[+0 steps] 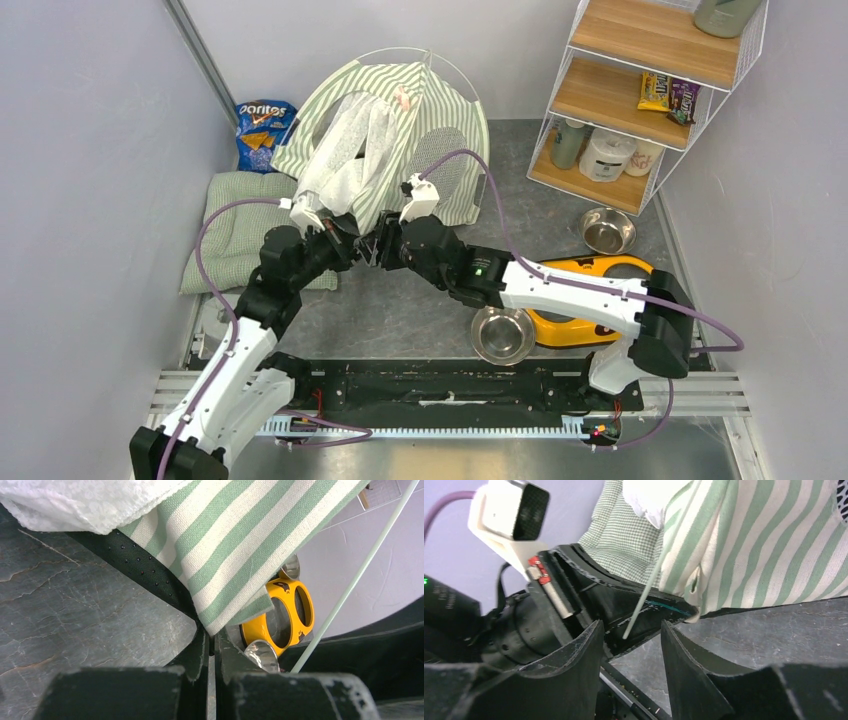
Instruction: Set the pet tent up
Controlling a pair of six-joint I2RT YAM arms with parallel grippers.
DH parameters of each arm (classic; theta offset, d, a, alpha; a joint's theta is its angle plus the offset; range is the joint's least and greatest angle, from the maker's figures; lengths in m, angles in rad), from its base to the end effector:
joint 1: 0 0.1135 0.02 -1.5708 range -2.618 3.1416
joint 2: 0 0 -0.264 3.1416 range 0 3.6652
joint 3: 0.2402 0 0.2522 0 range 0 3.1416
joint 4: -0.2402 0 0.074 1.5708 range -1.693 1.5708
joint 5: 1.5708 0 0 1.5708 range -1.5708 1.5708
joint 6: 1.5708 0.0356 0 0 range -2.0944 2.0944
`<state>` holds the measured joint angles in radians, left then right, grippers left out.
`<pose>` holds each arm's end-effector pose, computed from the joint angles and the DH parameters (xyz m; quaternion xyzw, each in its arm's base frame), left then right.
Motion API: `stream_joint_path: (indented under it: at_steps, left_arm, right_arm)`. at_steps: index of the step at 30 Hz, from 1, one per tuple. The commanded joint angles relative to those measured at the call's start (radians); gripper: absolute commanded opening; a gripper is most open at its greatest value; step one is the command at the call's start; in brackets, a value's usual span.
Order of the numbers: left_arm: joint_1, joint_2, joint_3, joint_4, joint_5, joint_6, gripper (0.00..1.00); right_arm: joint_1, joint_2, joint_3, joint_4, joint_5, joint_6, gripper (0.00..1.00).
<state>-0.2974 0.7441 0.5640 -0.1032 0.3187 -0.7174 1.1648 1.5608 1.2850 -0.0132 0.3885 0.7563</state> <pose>0.1698 -0.0637 0.2773 -0.0715 0.7922 -0.3989 0.4563 0.1593 0.3364 0.3380 -0.0465 0.7935 0.3921 0.4630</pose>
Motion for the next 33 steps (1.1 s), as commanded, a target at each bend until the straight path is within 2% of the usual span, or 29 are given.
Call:
stream_joint_path:
  at_steps: [1, 6, 15, 19, 22, 27, 28, 33]
  left_arm:
    - [0.005, -0.015, -0.013, -0.045, 0.006, 0.032, 0.02]
    - [0.004, -0.018, -0.007, -0.053, 0.013, 0.039, 0.02]
    - [0.004, 0.001, -0.003, -0.034, 0.019, 0.036, 0.02]
    - [0.004, 0.015, 0.001, -0.024, 0.026, 0.036, 0.02]
    - [0.004, 0.018, 0.004, -0.027, 0.031, 0.041, 0.02]
    - [0.004, 0.009, 0.005, -0.048, 0.029, 0.061, 0.02]
    - [0.004, 0.006, 0.008, -0.057, 0.031, 0.069, 0.02]
    - [0.006, -0.021, 0.01, -0.103, 0.031, 0.101, 0.02]
  right_arm:
    - [-0.006, -0.042, 0.001, -0.001, -0.02, 0.009, 0.53]
    - [-0.011, -0.006, 0.028, -0.026, -0.031, 0.005, 0.47]
    - [-0.022, 0.033, 0.053, -0.021, -0.02, 0.02, 0.48]
    - [-0.031, 0.051, 0.069, -0.011, -0.031, 0.023, 0.44]
    - [-0.037, 0.065, 0.077, -0.006, -0.045, 0.029, 0.36]
    - [-0.043, 0.049, 0.059, 0.004, -0.013, 0.07, 0.04]
    - [-0.045, 0.03, 0.038, 0.034, 0.012, 0.085, 0.0]
    - [-0.059, -0.061, -0.05, 0.161, 0.11, 0.089, 0.0]
